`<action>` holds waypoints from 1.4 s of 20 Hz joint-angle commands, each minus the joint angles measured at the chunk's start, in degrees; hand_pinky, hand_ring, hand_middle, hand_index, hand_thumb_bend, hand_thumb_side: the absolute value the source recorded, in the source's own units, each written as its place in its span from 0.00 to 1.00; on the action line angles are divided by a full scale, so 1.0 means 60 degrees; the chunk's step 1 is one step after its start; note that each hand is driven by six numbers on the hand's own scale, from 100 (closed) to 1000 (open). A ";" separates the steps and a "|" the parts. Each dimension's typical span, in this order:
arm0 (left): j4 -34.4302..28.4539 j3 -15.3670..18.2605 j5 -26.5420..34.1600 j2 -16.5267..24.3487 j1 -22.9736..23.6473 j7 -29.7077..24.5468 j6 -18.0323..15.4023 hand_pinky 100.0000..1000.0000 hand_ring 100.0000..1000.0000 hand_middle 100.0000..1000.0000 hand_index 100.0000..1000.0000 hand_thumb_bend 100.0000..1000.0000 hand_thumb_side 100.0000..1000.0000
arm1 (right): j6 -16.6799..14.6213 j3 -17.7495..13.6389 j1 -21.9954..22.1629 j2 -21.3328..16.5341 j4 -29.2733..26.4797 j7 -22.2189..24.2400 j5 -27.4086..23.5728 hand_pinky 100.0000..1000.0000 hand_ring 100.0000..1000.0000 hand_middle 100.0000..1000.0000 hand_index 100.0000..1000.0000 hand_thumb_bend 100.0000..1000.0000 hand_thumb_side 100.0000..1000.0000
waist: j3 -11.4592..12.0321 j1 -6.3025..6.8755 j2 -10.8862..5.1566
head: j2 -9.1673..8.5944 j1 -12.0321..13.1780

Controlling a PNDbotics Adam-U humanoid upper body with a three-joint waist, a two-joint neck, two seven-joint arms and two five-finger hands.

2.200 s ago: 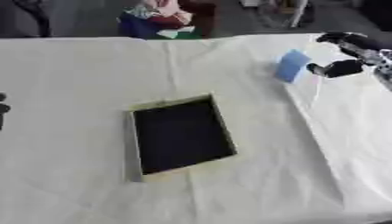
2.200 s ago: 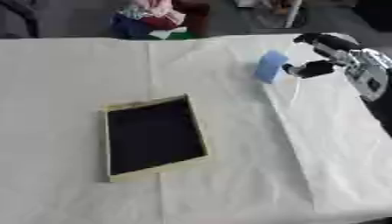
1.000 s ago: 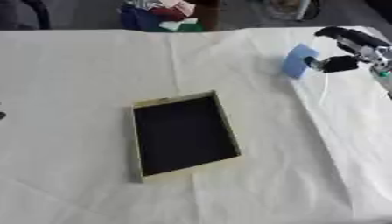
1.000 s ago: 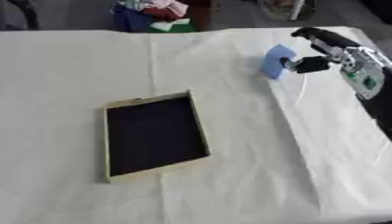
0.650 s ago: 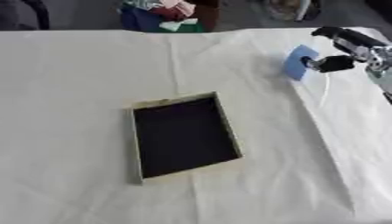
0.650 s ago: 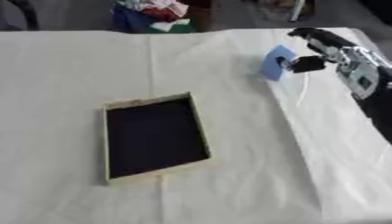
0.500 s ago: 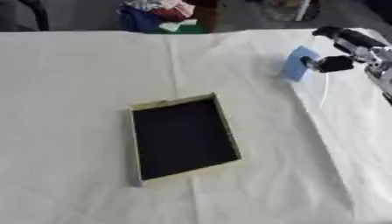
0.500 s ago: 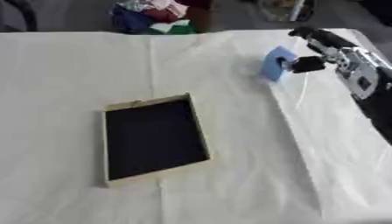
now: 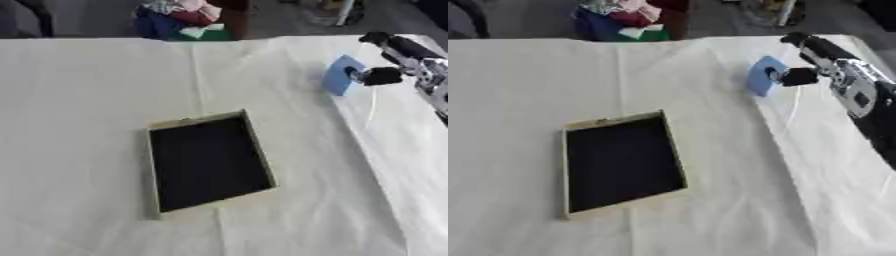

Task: Pick up objects on the table and place them in the box.

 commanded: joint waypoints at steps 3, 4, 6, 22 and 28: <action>-0.0162 0.0019 0.0083 0.0061 -0.0146 -0.0010 0.0023 0.73 0.57 0.57 0.74 0.29 0.70 | 0.0075 -0.0256 0.0072 -0.0674 0.0000 -0.0230 -0.0160 0.92 1.00 0.99 1.00 0.20 0.56 | -0.0037 0.0093 -0.0016 | -0.0260 -0.0246; -0.0162 0.0017 0.0088 0.0059 -0.0147 -0.0013 0.0025 0.73 0.57 0.57 0.74 0.29 0.70 | 0.0085 -0.0273 0.0096 -0.0694 0.0002 -0.0265 -0.0173 0.92 1.00 0.99 1.00 0.20 0.57 | -0.0044 0.0107 0.0010 | -0.0290 -0.0270; -0.0159 0.0013 0.0094 0.0059 -0.0147 -0.0022 0.0030 0.73 0.57 0.57 0.74 0.29 0.70 | 0.0109 -0.0309 0.0150 -0.0732 0.0032 -0.0322 -0.0198 0.92 1.00 0.99 1.00 0.20 0.57 | -0.0065 0.0145 0.0075 | -0.0368 -0.0340; -0.0152 -0.0019 0.0109 0.0008 -0.0175 -0.0067 0.0025 0.73 0.56 0.57 0.74 0.29 0.71 | -0.1018 -0.0075 0.0048 -0.0424 0.0182 0.0915 -0.1076 0.82 0.91 0.84 0.99 0.11 0.59 | -0.0122 0.0154 0.0136 | -0.0457 -0.0477; -0.0147 -0.0022 0.0101 -0.0008 -0.0187 -0.0068 0.0017 0.73 0.56 0.57 0.74 0.29 0.71 | -0.1213 -0.0042 -0.0027 -0.0347 0.0149 0.1286 -0.1116 0.67 0.71 0.55 0.89 0.00 0.36 | -0.0109 0.0091 0.0054 | -0.0476 -0.0490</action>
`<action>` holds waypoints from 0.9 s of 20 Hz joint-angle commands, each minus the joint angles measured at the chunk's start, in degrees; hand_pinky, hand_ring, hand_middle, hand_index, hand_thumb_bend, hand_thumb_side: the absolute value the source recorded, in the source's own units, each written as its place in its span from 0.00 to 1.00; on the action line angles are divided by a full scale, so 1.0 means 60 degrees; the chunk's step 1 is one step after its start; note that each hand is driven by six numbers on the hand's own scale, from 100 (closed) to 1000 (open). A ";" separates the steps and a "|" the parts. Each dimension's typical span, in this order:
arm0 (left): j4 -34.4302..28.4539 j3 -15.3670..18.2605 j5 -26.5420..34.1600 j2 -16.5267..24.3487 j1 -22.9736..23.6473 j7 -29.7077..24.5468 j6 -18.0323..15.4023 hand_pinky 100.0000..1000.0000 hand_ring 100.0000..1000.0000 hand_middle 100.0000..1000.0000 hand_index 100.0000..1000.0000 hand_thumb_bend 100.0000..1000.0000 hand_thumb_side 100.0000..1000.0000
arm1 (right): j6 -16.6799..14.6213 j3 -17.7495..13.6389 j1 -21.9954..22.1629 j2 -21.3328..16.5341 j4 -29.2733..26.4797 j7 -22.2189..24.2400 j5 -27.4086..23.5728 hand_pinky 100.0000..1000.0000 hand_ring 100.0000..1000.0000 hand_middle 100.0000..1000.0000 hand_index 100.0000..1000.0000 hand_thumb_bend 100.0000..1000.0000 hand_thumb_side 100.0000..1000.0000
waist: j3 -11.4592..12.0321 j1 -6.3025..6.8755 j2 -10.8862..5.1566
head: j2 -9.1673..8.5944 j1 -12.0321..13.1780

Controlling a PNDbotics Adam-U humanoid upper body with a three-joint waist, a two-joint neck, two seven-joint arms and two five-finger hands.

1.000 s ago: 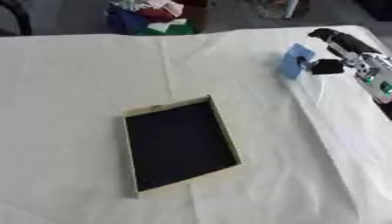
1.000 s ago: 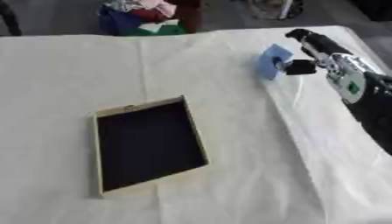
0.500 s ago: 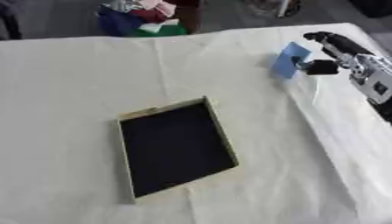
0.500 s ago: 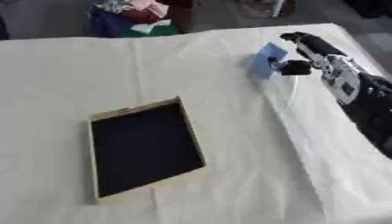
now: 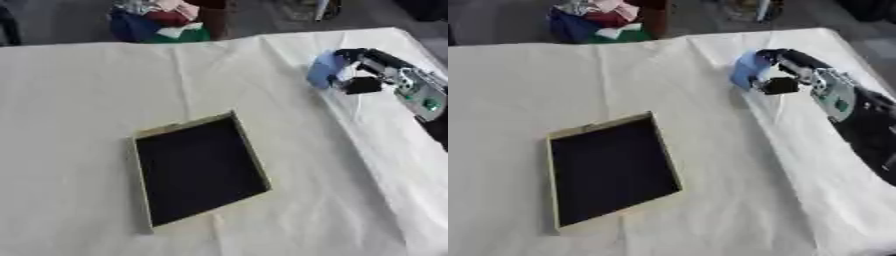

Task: Pick up objects on the table and place them in the box.

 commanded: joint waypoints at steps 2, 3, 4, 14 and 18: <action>-0.0140 -0.0014 0.0007 0.0006 -0.0113 -0.0016 -0.0006 0.74 0.56 0.57 0.74 0.29 0.71 | -0.0069 -0.0015 -0.0078 -0.0220 -0.0097 -0.0028 0.0004 0.63 0.66 0.46 0.82 0.00 0.25 | -0.0012 -0.0029 -0.0224 | -0.0140 -0.0041; -0.0138 -0.0010 0.0005 0.0004 -0.0109 -0.0011 -0.0006 0.74 0.56 0.57 0.74 0.28 0.71 | -0.0068 -0.0039 -0.0094 -0.0214 -0.0151 -0.0159 0.0057 0.63 0.64 0.42 0.79 0.00 0.20 | -0.0021 -0.0037 -0.0245 | -0.0130 -0.0038; -0.0134 -0.0008 0.0004 0.0003 -0.0105 -0.0007 -0.0006 0.74 0.56 0.57 0.74 0.28 0.71 | -0.0064 -0.0054 -0.0109 -0.0209 -0.0205 -0.0293 0.0080 0.63 0.64 0.41 0.79 0.00 0.19 | -0.0030 -0.0045 -0.0265 | -0.0122 -0.0032; -0.0101 -0.0002 -0.0009 -0.0019 -0.0037 0.0002 -0.0016 0.74 0.56 0.57 0.74 0.28 0.71 | -0.0188 0.0014 -0.0559 -0.0225 -0.1653 -0.0703 -0.0118 0.61 0.63 0.36 0.77 0.00 0.13 | -0.0127 -0.0050 -0.0541 | 0.0011 0.0004; -0.0104 0.0026 -0.0015 -0.0031 -0.0010 0.0029 -0.0014 0.74 0.56 0.57 0.74 0.28 0.71 | -0.0285 0.0218 -0.0721 -0.0108 -0.2450 -0.0225 -0.0635 0.61 0.63 0.36 0.76 0.00 0.14 | -0.0170 -0.0035 -0.0655 | 0.0096 0.0063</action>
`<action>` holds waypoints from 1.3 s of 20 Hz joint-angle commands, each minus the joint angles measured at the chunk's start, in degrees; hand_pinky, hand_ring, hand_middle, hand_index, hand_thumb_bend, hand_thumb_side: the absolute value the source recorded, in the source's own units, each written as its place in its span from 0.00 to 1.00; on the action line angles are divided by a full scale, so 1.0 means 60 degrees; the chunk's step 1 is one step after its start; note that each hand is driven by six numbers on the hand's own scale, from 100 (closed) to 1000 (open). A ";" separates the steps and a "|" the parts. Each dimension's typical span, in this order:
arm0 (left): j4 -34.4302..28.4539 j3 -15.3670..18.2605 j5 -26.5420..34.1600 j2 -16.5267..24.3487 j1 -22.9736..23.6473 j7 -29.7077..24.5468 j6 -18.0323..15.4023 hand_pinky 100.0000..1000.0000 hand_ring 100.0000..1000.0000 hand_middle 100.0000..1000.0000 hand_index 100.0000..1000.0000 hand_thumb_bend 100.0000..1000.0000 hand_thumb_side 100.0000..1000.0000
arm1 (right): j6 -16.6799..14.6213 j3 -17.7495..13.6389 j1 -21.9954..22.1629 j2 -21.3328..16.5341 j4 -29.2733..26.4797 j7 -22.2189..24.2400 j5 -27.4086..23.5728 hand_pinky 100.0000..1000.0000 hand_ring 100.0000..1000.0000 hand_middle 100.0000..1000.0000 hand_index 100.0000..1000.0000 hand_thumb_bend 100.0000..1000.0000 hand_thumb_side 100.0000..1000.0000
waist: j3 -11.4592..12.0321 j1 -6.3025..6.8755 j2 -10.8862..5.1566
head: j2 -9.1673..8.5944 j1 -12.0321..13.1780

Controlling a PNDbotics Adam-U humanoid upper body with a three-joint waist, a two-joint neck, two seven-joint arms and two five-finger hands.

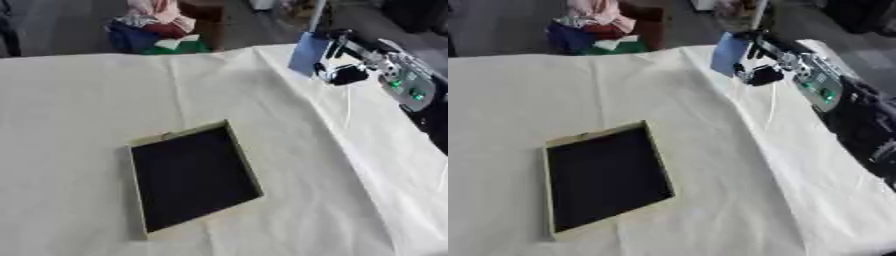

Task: Pick up objects on the table and place them in the box.

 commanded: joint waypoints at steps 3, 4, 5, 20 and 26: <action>-0.0108 0.0064 -0.0004 0.0033 -0.0027 0.0061 -0.0007 0.74 0.56 0.57 0.74 0.28 0.71 | -0.0200 0.0287 -0.0229 -0.0059 -0.1480 0.0635 -0.0320 0.62 0.63 0.36 0.76 0.00 0.14 | -0.0093 0.0011 -0.0300 | 0.0131 0.0134; -0.0108 0.0075 0.0004 0.0030 -0.0025 0.0074 -0.0007 0.74 0.56 0.57 0.74 0.28 0.71 | -0.0236 0.0393 -0.0236 0.0039 -0.1804 0.0768 -0.0279 0.62 0.63 0.36 0.76 0.00 0.14 | -0.0112 0.0008 -0.0323 | 0.0160 0.0174; -0.0111 0.0086 0.0009 0.0027 -0.0025 0.0085 -0.0008 0.74 0.56 0.57 0.74 0.28 0.71 | -0.0265 0.0504 -0.0234 0.0143 -0.2131 0.0899 -0.0243 0.62 0.63 0.36 0.76 0.00 0.15 | -0.0130 0.0006 -0.0340 | 0.0176 0.0218; -0.0216 0.0217 0.0144 -0.0002 0.0003 0.0274 -0.0006 0.73 0.56 0.56 0.74 0.29 0.70 | -0.0590 0.2299 -0.0132 0.1220 -0.5334 0.3241 0.0459 0.68 0.69 0.46 0.80 0.00 0.27 | -0.0365 0.0019 -0.0496 | 0.0479 0.0609; -0.0197 0.0190 0.0172 -0.0034 -0.0002 0.0256 -0.0010 0.73 0.55 0.56 0.74 0.29 0.70 | -0.0837 0.2947 -0.0558 0.1958 -0.4633 0.3746 0.1058 0.71 0.72 0.52 0.86 0.00 0.33 | -0.0411 0.0053 -0.0480 | 0.0510 0.0644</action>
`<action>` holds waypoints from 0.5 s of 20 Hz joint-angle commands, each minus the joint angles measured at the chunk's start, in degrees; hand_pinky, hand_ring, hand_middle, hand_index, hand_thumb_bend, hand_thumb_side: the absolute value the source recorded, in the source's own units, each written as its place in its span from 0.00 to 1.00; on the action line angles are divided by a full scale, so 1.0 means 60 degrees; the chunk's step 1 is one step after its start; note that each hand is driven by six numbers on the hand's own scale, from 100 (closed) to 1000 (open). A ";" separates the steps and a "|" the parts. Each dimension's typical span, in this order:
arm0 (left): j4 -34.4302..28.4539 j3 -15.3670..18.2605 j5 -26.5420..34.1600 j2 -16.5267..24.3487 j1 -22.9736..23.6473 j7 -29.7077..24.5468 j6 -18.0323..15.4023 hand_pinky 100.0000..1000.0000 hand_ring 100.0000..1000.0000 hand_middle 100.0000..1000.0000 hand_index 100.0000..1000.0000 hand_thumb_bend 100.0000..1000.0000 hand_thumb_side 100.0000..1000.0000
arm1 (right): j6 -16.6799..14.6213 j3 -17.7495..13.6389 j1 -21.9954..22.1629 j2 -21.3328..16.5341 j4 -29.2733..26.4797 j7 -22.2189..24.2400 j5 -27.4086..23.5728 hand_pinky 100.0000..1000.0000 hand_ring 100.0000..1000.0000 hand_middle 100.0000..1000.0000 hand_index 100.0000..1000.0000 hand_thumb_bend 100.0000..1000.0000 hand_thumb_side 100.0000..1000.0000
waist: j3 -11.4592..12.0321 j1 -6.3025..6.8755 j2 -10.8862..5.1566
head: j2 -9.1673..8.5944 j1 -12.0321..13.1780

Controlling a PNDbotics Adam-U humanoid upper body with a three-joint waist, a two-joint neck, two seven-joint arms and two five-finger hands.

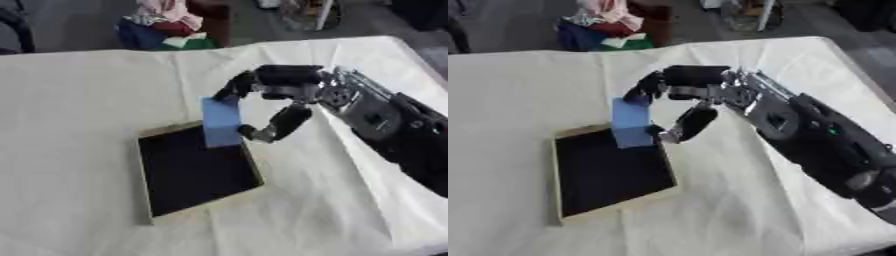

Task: Pick up objects on the table and place them in the box.

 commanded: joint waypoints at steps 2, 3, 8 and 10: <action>-0.0181 0.0045 0.0031 0.0015 -0.0084 0.0004 -0.0011 0.73 0.55 0.56 0.74 0.29 0.70 | -0.0150 0.0263 -0.0385 0.0295 0.0555 0.0211 0.0467 0.72 0.75 0.59 0.90 0.00 0.38 | -0.0011 0.0035 -0.0152 | 0.0028 0.0031; -0.0178 0.0041 0.0031 0.0010 -0.0084 -0.0001 -0.0010 0.73 0.55 0.56 0.74 0.29 0.70 | -0.0176 0.0314 -0.0444 0.0393 0.0720 0.0188 0.0554 0.73 0.77 0.64 0.91 0.00 0.43 | -0.0006 0.0039 -0.0148 | 0.0031 0.0033; -0.0159 0.0046 0.0029 -0.0004 -0.0077 0.0004 -0.0001 0.73 0.55 0.56 0.74 0.29 0.70 | -0.0298 0.0424 -0.0571 0.0628 0.1098 -0.0238 0.0915 0.78 0.85 0.82 0.99 0.10 0.59 | -0.0050 0.0057 -0.0152 | 0.0013 0.0087; -0.0158 0.0044 0.0025 -0.0007 -0.0080 0.0004 -0.0002 0.73 0.55 0.56 0.74 0.29 0.70 | -0.0288 0.0429 -0.0579 0.0657 0.1125 -0.0461 0.0984 0.81 0.91 0.90 1.00 0.11 0.63 | -0.0073 0.0061 -0.0156 | 0.0004 0.0119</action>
